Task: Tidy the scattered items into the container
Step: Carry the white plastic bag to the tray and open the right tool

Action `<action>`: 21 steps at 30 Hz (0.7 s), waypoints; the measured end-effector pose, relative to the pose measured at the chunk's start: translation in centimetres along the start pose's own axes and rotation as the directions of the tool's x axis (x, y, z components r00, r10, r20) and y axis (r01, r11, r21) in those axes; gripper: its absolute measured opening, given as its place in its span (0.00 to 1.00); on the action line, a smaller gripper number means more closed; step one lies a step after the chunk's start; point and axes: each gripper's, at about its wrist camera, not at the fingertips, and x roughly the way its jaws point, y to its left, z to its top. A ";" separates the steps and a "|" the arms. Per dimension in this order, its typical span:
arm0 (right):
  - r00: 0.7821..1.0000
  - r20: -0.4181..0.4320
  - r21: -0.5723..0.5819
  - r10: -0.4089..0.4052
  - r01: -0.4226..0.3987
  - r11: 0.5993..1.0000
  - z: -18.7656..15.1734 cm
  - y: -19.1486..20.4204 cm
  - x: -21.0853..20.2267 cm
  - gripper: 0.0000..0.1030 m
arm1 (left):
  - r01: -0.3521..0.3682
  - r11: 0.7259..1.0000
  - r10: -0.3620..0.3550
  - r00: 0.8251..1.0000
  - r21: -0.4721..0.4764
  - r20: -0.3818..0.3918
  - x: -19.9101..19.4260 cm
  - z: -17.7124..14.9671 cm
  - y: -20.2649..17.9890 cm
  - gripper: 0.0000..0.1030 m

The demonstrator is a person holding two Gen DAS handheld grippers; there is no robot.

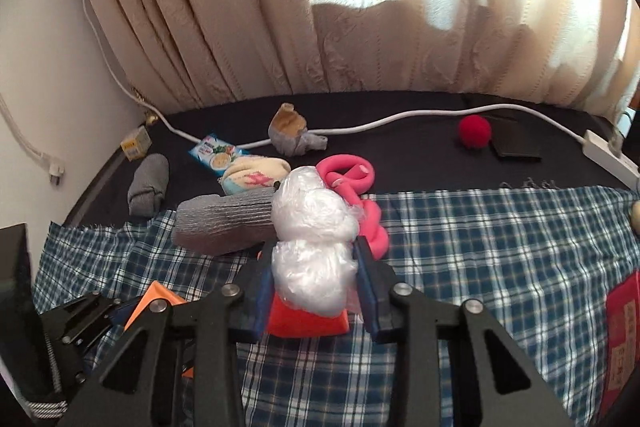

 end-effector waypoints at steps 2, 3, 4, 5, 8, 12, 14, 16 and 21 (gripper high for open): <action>1.000 0.020 0.005 -0.013 0.013 1.000 -0.4 -0.1 -0.9 0.38 | 0.001 1.000 -0.001 1.000 -0.005 0.005 0.0 0.0 0.1 0.53; 0.999 0.031 0.008 -0.020 0.019 1.000 -0.7 -0.2 -1.4 0.38 | 0.003 1.000 -0.002 1.000 -0.008 0.010 -0.1 0.0 0.1 0.52; 0.999 0.040 0.011 -0.026 0.026 1.000 -0.9 -0.4 -1.9 0.38 | 0.005 1.000 -0.005 1.000 -0.012 0.017 -0.2 -0.1 0.1 0.52; 0.998 0.048 0.016 -0.032 0.032 0.999 -1.1 -0.5 -2.3 0.38 | 0.010 1.000 -0.010 1.000 -0.014 0.023 -0.4 0.0 0.1 0.52; 0.996 0.070 0.045 -0.059 0.056 0.997 -1.9 -1.6 -3.8 0.38 | 0.030 1.000 -0.029 0.998 -0.008 0.052 -1.1 0.0 -0.1 0.52; 0.988 0.095 0.108 -0.123 0.113 0.988 -3.1 -4.2 -6.1 0.38 | 0.047 0.999 -0.048 0.995 0.002 0.083 -2.0 0.1 -0.5 0.52; 0.980 0.106 0.151 -0.168 0.151 0.977 -3.8 -5.8 -7.4 0.38 | 0.056 0.998 -0.056 0.995 0.003 0.088 -2.2 0.1 -0.5 0.52; 0.967 0.112 0.205 -0.228 0.202 0.958 -4.6 -8.1 -8.9 0.38 | 0.060 0.998 -0.060 0.994 0.003 0.090 -2.3 0.1 -0.5 0.52; 0.917 0.097 0.347 -0.388 0.335 0.876 -7.3 -14.3 -13.1 0.38 | 0.061 0.998 -0.062 0.995 0.008 0.083 -2.2 0.1 -0.8 0.52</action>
